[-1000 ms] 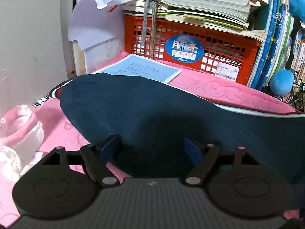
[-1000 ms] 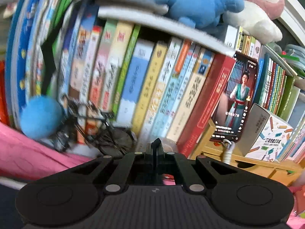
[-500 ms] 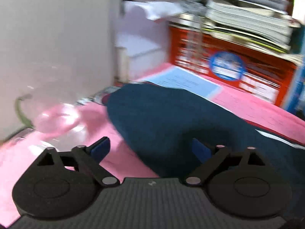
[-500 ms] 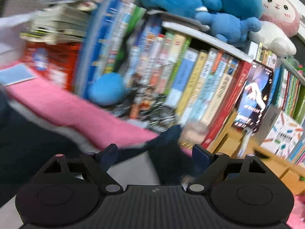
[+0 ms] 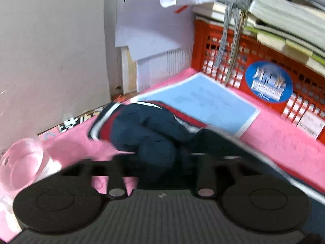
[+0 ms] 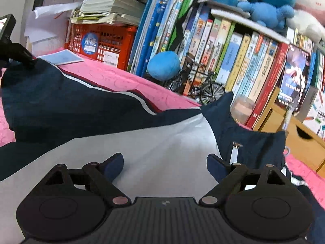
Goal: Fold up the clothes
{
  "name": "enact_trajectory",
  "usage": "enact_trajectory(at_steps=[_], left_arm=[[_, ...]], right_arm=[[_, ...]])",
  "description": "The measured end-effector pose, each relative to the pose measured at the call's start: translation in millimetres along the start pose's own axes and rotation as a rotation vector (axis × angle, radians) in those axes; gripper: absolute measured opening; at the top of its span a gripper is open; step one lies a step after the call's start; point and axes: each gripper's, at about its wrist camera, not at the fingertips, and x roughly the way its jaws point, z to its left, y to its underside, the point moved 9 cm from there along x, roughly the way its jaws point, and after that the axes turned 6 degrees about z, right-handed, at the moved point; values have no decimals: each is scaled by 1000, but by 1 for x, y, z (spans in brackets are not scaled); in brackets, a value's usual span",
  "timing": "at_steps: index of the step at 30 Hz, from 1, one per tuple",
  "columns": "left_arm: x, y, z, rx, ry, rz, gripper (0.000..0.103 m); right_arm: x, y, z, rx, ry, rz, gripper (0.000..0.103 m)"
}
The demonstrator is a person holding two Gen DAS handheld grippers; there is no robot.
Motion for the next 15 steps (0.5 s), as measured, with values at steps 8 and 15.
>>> enact_trajectory(at_steps=[8,15], left_arm=[[-71,-54,-29,269,-169,-424,7],[17,-22,-12,377,-385,-114,17]], right_arm=[[3,1,0,-14,-10,4,90],[5,2,-1,2,-35,18,92]])
